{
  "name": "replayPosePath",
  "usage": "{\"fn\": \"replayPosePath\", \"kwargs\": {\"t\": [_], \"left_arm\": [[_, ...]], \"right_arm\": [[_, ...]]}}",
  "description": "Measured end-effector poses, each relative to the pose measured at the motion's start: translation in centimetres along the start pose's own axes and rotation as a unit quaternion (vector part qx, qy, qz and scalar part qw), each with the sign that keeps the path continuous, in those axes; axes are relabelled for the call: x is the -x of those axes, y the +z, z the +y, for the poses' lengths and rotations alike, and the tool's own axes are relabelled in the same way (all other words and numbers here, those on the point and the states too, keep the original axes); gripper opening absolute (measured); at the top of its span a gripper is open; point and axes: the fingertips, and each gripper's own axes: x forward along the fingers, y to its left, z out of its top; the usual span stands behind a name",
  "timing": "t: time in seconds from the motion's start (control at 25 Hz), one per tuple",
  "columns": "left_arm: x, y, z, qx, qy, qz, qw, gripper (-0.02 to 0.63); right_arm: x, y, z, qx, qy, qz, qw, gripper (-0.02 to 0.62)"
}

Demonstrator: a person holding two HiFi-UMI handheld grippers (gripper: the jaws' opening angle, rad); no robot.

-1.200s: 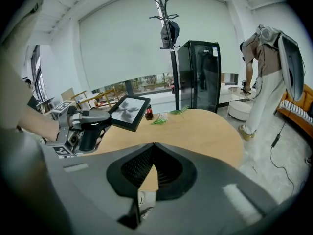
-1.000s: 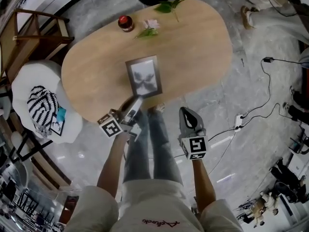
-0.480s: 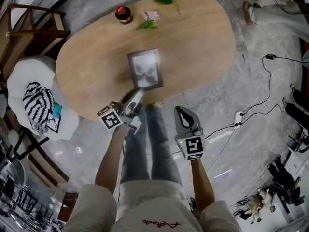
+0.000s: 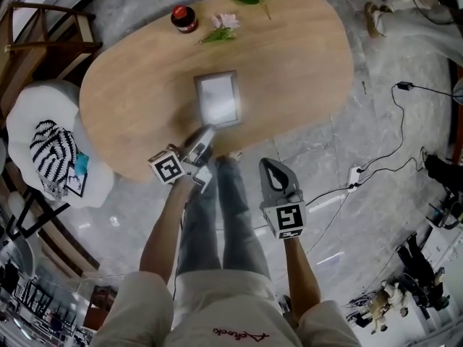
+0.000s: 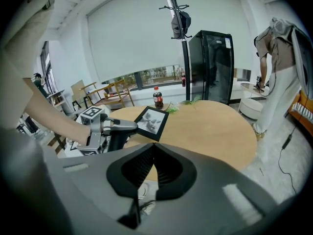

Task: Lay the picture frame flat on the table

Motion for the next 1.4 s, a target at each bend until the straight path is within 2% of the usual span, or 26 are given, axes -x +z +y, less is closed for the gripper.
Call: {"fn": "replayPosePath", "kwargs": {"t": [0.24,0.72,1.16,1.4], "left_arm": [[-2.4,0.3,1.6,-0.002,0.007,0.007,1.0000,0.069],[-7.0,1.3,2.1,-0.019,0.003,0.040,0.9990,0.070],[-8.2,1.3,3.1,0.004,0.003,0.051,0.9987,0.071],[-8.4,1.1,4.1,0.004,0.019,0.059,0.9981,0.071]], "right_arm": [[0.1,-0.4,-0.3,-0.002,0.001,0.003,1.000,0.004],[-0.4,-0.1,-1.5,-0.006,-0.006,-0.004,1.000,0.003],[-2.3,1.9,-2.5,0.002,-0.003,-0.024,1.000,0.003],[-2.9,2.0,-2.6,0.005,0.001,-0.015,1.000,0.004]]}}
